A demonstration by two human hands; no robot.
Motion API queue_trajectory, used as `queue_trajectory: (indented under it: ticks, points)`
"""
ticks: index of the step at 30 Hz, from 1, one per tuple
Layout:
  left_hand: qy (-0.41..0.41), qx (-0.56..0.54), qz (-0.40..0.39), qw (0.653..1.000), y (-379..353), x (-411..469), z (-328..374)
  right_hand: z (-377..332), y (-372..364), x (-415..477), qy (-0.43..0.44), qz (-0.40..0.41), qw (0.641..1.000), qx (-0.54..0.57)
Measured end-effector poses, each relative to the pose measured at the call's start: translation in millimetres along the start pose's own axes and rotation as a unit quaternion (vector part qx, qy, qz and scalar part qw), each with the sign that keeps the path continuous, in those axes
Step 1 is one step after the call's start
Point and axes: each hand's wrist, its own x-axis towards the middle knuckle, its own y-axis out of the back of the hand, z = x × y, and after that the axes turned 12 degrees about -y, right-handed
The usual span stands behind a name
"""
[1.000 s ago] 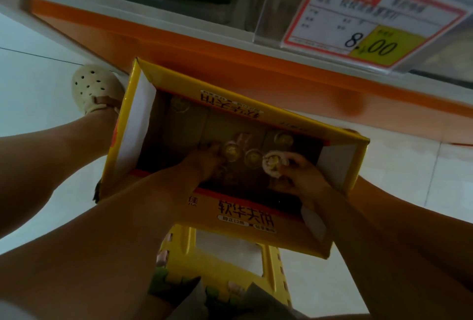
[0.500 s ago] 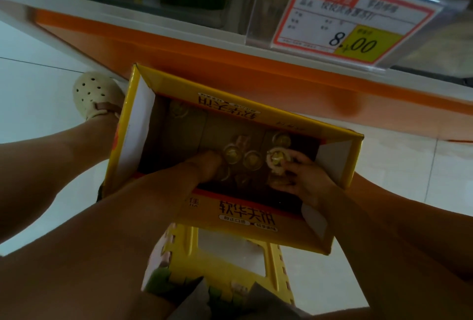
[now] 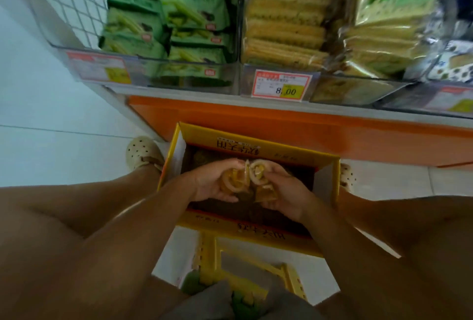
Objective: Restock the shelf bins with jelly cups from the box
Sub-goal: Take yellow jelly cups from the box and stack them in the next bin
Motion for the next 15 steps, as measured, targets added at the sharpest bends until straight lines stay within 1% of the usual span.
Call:
queue_trajectory:
  ticks: [4,7,9,12,15]
  points:
    - [-0.043,0.035,0.054,0.997,-21.4,-31.3,16.2,-0.7,-18.1,-32.6,0.102,0.031,0.993,-0.040]
    - [-0.068,-0.037,0.084,0.993,-29.8,-52.1,35.5,-7.8,-22.6,-63.1,0.153,0.079,0.985,-0.018]
    - [-0.090,-0.054,0.080,0.991,-39.2,-65.0,52.6,-15.0,-23.7,-86.5,0.167,0.083,0.982,-0.009]
    - [-0.135,0.002,0.057,0.989,-61.6,-84.0,77.8,-24.3,-25.6,-123.1,0.219,0.070,0.973,-0.010]
    - [-0.183,0.076,0.044,0.979,-83.7,-104.2,100.4,-35.4,-27.5,-159.7,0.284,0.112,0.952,-0.019]
